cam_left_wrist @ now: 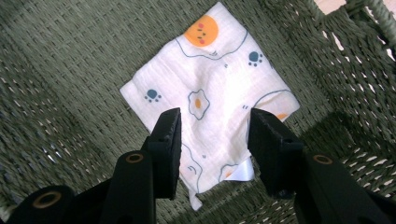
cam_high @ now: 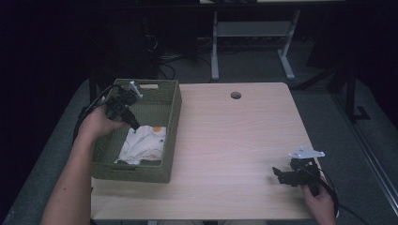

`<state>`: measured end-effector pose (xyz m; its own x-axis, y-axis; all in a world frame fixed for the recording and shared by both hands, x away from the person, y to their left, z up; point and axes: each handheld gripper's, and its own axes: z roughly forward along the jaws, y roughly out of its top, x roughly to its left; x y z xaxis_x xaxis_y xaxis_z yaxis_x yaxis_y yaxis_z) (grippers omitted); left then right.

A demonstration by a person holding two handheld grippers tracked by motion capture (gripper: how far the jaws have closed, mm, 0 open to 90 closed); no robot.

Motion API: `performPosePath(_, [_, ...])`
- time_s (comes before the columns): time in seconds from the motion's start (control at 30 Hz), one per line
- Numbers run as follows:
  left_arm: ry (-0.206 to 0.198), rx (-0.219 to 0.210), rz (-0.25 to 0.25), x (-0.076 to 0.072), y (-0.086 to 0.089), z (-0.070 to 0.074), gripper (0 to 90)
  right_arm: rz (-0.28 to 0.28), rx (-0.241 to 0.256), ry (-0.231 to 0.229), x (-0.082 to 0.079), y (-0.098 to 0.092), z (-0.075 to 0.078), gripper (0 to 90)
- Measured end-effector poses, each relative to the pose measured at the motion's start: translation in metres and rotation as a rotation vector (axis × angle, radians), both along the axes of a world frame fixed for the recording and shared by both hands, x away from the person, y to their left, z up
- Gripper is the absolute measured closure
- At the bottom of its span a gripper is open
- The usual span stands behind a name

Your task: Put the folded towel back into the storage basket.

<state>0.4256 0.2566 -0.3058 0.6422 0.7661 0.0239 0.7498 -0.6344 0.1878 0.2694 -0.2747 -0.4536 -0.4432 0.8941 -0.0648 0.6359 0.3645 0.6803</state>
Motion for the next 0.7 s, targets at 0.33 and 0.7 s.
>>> performPosePath(0.33, [0.005,-0.024,0.014,-0.007,0.001,-0.003,54.0,0.017,-0.002,0.004,0.002,0.004,-0.001,14.3])
performPosePath(0.7, [-0.010,-0.026,0.029,-0.016,-0.003,0.004,50.7,0.028,-0.004,0.001,0.002,0.007,0.001,14.3])
